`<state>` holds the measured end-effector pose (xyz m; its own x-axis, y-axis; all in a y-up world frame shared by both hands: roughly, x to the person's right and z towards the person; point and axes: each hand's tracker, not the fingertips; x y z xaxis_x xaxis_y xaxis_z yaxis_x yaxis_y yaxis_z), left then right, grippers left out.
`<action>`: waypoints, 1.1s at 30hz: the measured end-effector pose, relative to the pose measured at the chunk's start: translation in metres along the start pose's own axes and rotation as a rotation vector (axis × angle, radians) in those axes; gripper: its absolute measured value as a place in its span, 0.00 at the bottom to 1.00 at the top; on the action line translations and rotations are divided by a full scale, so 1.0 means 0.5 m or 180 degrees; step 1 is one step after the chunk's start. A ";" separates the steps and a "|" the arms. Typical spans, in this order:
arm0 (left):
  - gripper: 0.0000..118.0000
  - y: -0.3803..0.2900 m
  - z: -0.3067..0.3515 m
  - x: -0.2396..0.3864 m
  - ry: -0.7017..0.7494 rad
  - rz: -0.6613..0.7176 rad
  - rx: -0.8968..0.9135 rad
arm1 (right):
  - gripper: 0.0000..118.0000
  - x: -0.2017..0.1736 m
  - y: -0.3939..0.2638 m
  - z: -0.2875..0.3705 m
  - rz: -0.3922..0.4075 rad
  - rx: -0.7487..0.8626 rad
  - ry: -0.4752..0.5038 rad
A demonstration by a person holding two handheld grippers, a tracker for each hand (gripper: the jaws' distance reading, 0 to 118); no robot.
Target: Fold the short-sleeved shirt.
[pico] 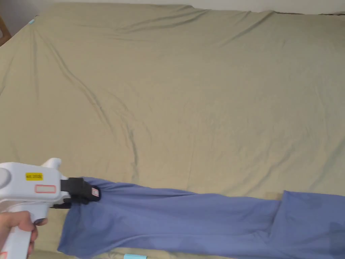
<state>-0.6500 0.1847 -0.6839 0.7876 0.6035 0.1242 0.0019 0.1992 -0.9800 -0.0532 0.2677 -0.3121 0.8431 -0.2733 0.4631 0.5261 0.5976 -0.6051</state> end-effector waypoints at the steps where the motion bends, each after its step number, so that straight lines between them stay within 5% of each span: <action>1: 0.11 0.012 0.015 -0.009 0.0069 0.0034 0.0070 | 0.00 0.000 0.001 0.002 -0.0007 0.0013 0.0007; 6: 0.11 0.070 0.073 0.004 0.0617 -0.0043 0.0190 | 0.00 0.025 0.004 0.003 -0.0049 0.0049 0.0028; 15: 0.11 -0.085 0.039 0.336 0.1830 -0.1033 0.0266 | 0.00 0.029 -0.016 0.011 -0.0091 0.0062 0.0054; 30: 0.13 -0.295 -0.384 0.694 0.1644 -0.2205 -0.0151 | 0.00 0.103 -0.077 0.020 -0.0500 0.0110 0.0186; 31: 0.32 -0.310 -0.414 0.709 0.1615 -0.2328 -0.0169 | 0.00 0.107 -0.079 0.018 -0.0535 0.0103 0.0177; 33: 1.00 -0.332 -0.464 0.718 0.1273 -0.2205 -0.0503 | 0.00 0.117 -0.079 0.018 -0.0606 0.0080 0.0168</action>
<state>-0.2247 0.1893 -0.5130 0.7363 0.0560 0.6743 0.6326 0.2968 -0.7154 -0.0259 0.2350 -0.2553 0.7338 -0.4218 0.5326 0.6741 0.5498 -0.4932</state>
